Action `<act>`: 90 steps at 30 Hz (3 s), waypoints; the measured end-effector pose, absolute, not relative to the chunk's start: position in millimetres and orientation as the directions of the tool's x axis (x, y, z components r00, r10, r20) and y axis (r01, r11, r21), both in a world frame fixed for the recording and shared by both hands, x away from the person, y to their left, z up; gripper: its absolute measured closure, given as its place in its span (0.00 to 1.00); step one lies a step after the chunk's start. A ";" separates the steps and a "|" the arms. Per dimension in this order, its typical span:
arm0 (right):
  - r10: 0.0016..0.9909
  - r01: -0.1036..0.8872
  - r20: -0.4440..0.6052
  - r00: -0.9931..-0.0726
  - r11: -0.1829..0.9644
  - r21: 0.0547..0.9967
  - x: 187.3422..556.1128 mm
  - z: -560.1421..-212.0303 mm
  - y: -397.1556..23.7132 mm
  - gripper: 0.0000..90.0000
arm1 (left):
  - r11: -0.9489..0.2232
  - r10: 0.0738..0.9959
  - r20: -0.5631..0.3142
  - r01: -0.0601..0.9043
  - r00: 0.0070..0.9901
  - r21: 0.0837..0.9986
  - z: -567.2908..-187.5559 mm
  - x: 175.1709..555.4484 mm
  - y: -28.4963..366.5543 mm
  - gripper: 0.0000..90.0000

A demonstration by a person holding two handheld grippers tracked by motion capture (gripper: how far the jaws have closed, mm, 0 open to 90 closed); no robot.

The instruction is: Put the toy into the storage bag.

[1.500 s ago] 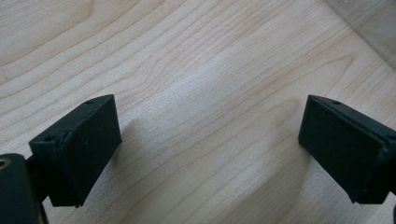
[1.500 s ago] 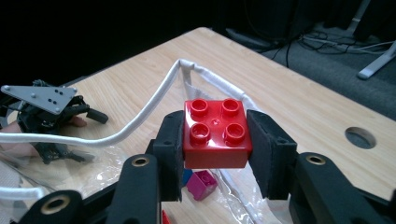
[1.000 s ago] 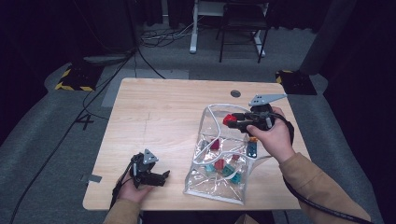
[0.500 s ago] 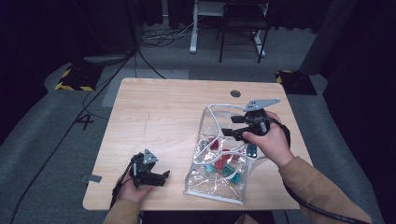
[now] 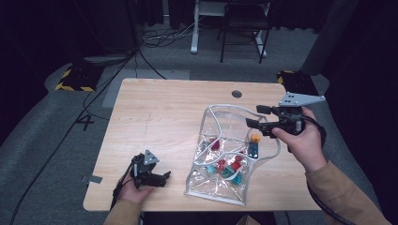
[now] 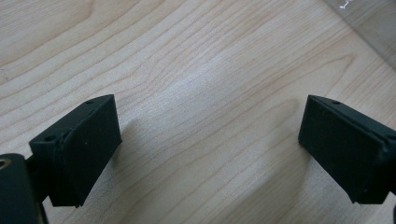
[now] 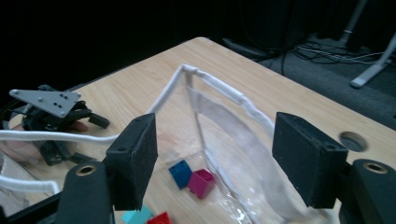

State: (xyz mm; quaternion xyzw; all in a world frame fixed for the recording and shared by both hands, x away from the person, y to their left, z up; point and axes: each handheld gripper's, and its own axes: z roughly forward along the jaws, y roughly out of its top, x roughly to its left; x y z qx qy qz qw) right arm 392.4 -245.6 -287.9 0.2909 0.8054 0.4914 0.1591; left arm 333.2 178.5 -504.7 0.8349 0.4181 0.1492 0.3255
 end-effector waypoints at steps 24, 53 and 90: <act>0.780 0.417 0.040 -0.624 0.289 0.862 399.3 -322.7 -342.4 0.34 | -0.438 0.795 -0.023 0.601 0.606 0.669 -504.7 333.1 178.5 0.06; 0.775 0.533 0.081 -0.627 0.351 0.770 424.0 -455.6 -333.4 0.32 | -0.438 0.796 -0.023 0.601 0.605 0.668 -504.7 333.1 178.5 0.06; 0.794 0.578 0.052 -0.606 0.394 0.715 405.1 -480.3 -338.0 0.38 | -0.438 0.796 -0.022 0.601 0.605 0.669 -504.7 333.1 178.4 0.06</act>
